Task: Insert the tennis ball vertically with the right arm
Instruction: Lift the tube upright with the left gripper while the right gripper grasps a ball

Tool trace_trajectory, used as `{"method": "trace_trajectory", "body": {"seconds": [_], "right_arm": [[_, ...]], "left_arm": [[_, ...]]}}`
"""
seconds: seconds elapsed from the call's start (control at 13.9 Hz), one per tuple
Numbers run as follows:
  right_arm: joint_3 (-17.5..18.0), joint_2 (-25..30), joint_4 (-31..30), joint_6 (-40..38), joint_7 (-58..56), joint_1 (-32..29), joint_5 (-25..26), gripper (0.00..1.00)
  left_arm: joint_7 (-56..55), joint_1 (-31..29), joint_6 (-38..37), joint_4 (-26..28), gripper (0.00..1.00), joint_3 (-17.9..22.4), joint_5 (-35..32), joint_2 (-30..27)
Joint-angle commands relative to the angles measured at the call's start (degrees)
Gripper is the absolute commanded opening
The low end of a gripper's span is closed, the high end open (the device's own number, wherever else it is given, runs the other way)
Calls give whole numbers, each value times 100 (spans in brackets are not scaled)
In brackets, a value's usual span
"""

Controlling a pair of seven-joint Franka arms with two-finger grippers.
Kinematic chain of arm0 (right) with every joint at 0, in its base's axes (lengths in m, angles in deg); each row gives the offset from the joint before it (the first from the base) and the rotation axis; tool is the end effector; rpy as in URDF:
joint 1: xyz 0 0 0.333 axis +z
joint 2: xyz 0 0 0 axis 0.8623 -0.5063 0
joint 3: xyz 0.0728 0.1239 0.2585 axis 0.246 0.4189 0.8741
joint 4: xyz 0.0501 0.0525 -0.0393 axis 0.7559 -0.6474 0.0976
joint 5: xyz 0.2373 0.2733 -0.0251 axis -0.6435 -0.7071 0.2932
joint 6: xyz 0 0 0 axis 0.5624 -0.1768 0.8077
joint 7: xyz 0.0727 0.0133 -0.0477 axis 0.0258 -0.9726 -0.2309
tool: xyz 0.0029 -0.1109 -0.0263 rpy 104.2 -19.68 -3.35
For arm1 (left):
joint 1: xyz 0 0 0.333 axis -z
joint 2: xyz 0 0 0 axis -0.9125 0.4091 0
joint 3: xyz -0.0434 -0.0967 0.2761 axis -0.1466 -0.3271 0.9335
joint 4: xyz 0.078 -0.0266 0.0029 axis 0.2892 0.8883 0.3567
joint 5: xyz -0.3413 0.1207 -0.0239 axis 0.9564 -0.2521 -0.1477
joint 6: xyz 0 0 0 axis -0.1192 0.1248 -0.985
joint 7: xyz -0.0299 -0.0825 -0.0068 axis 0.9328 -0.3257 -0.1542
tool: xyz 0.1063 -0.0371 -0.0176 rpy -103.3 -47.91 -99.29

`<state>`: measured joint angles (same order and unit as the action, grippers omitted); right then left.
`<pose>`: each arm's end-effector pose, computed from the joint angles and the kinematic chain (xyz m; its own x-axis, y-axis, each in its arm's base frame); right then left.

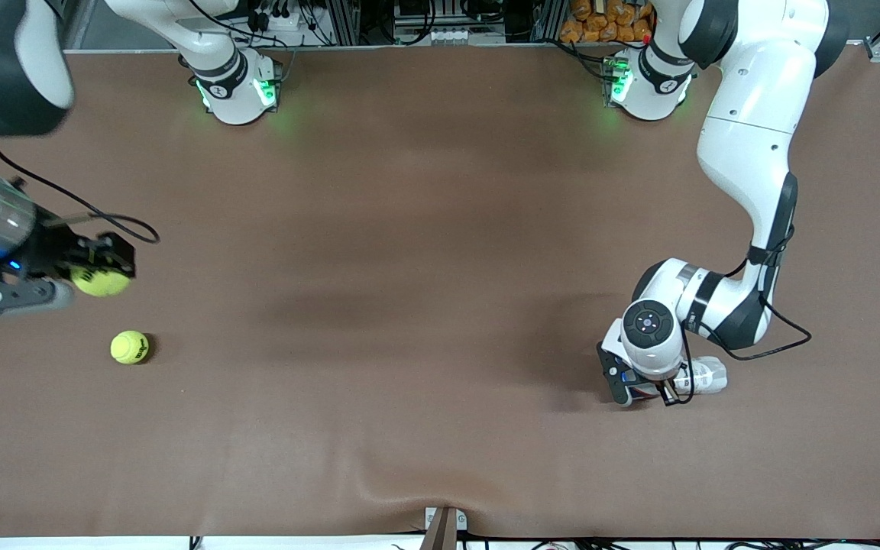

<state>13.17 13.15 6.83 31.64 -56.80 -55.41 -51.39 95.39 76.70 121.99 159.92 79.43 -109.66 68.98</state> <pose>0.5890 0.0559 0.5731 0.9879 0.1450 -0.0544 0.1450 -0.9894 -0.0030 0.6710 -0.1536 0.1982 0.2269 -0.9086 -0.3505 -0.9626 -0.1546 -0.2224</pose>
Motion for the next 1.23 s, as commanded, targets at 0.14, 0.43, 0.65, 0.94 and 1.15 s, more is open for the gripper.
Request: {"method": "trace_trajectory", "body": {"seconds": [0.14,0.43,0.65,0.94,1.15], "right_arm": [[70,96,292,-480,-76,-66,38,0],[70,474,-76,-480,-32,5,74,0],[70,449,-59,-489,-76,-66,74,0],[79,449,-68,-515,-85,-74,74,0],[70,449,-68,-524,-93,-92,74,0]], "left_arm": [[192,-118,-285,-26,65,-461,45,-657],[193,-109,-400,-35,65,-726,1588,-1045],[210,-92,-321,-44,64,-770,3372,-1150],[-9,-13,485,-88,64,-1209,4781,-1168],[-342,49,1547,-61,65,-1683,5003,-1133]]}}
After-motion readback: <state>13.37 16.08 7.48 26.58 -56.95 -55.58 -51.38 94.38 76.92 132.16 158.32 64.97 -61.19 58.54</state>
